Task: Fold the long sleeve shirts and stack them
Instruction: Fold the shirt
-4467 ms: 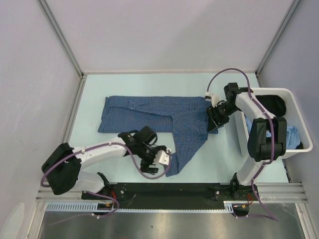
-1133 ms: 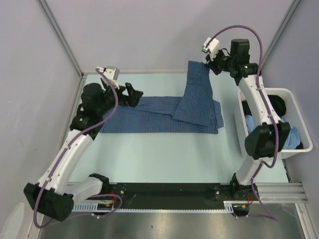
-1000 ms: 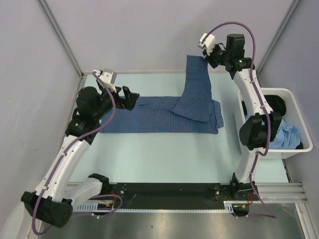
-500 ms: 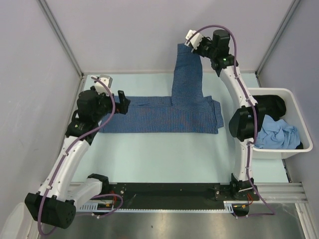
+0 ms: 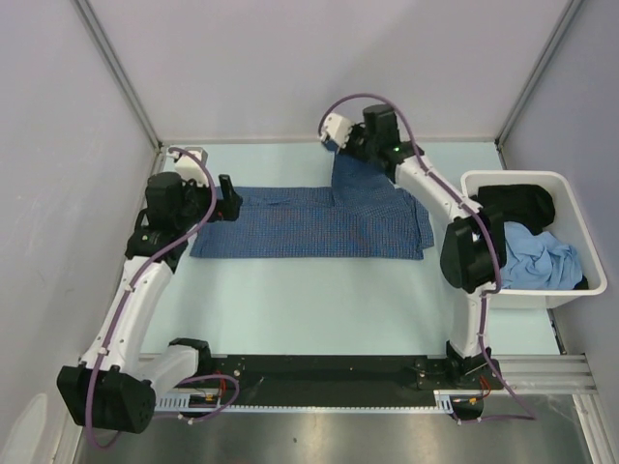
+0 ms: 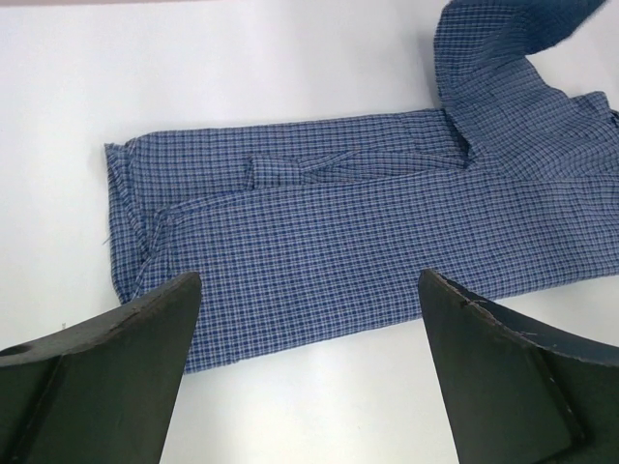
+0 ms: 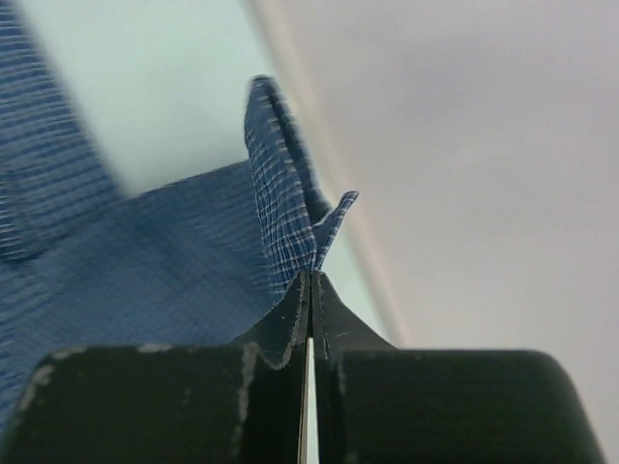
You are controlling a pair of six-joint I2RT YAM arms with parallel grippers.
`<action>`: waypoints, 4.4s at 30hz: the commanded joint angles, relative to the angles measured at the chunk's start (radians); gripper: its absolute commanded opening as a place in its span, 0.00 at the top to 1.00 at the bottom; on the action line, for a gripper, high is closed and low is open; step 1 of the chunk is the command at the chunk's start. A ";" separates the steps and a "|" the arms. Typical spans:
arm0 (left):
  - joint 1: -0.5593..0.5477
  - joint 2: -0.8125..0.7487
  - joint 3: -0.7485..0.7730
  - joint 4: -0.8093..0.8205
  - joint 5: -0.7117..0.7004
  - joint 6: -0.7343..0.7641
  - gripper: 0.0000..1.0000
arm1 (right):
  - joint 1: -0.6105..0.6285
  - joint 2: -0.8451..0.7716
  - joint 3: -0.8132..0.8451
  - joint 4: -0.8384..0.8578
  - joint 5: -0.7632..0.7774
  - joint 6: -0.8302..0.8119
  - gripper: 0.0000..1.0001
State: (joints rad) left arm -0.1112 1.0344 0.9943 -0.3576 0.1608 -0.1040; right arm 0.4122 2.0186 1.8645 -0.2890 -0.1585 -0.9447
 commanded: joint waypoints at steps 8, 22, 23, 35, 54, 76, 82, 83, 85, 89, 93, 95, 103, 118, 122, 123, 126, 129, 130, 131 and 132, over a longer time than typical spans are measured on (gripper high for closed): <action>0.139 0.024 0.018 -0.061 0.132 -0.075 0.01 | 0.183 -0.051 0.051 -0.185 0.091 0.391 1.00; 0.199 0.167 -0.103 0.238 0.408 -0.436 0.00 | 0.250 0.094 0.159 -0.093 -0.102 0.891 1.00; 0.200 0.179 -0.091 0.243 0.404 -0.441 0.01 | 0.255 0.092 0.159 -0.081 -0.102 0.923 1.00; 0.251 0.248 -0.059 0.203 0.333 -0.427 0.00 | 0.329 0.126 0.105 0.077 -0.102 1.077 1.00; 0.378 0.194 -0.080 0.095 0.293 -0.307 0.01 | 0.390 0.242 0.171 0.223 -0.076 1.232 1.00; 0.433 0.187 -0.115 0.071 0.299 -0.267 0.01 | 0.425 0.377 0.220 0.318 -0.081 1.255 1.00; 0.444 0.222 -0.095 0.037 0.304 -0.208 0.01 | 0.430 0.410 0.222 0.352 -0.102 1.259 1.00; 0.446 0.231 -0.088 0.023 0.307 -0.194 0.01 | 0.433 0.414 0.222 0.355 -0.108 1.261 1.00; 0.446 0.271 -0.060 -0.004 0.321 -0.142 0.01 | 0.435 0.417 0.222 0.369 -0.128 1.271 1.00; 0.444 0.332 0.004 -0.052 0.324 -0.039 0.00 | 0.442 0.430 0.232 0.389 -0.171 1.284 0.81; 0.446 0.391 0.081 -0.101 0.332 0.084 0.01 | 0.433 0.381 0.228 0.341 -0.240 1.255 0.39; 0.446 0.424 0.111 -0.122 0.355 0.154 0.01 | 0.407 0.306 0.190 0.315 -0.263 1.236 0.32; 0.444 0.564 0.185 -0.265 0.351 0.450 0.24 | 0.232 -0.041 -0.190 -0.008 -0.282 1.037 0.35; 0.265 0.501 0.078 -0.426 0.277 1.109 0.29 | -0.047 -0.436 -0.725 -0.303 -0.032 0.719 0.50; 0.194 0.461 -0.022 -0.313 0.192 1.224 0.30 | -0.070 -0.387 -0.728 -0.259 -0.001 0.699 0.50; 0.171 0.452 -0.051 -0.269 0.178 1.253 0.31 | -0.070 -0.355 -0.723 -0.253 0.007 0.696 0.49; 0.131 0.441 -0.109 -0.175 0.129 1.309 0.31 | -0.076 -0.302 -0.694 -0.242 0.025 0.673 0.51; 0.093 0.449 -0.158 -0.076 0.077 1.352 0.33 | -0.076 -0.235 -0.674 -0.231 0.046 0.650 0.53; 0.088 0.458 -0.167 -0.055 0.065 1.359 0.34 | -0.075 -0.197 -0.666 -0.231 0.053 0.644 0.54; 0.085 0.466 -0.171 -0.050 0.042 1.383 0.36 | -0.076 -0.183 -0.651 -0.230 0.066 0.640 0.55; 0.079 0.473 -0.184 -0.028 0.028 1.389 0.38 | -0.075 -0.166 -0.643 -0.225 0.076 0.630 0.56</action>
State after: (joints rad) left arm -0.0059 1.5173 0.8429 -0.5335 0.2665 1.1648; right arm 0.3382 1.7924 1.1576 -0.5457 -0.1387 -0.2661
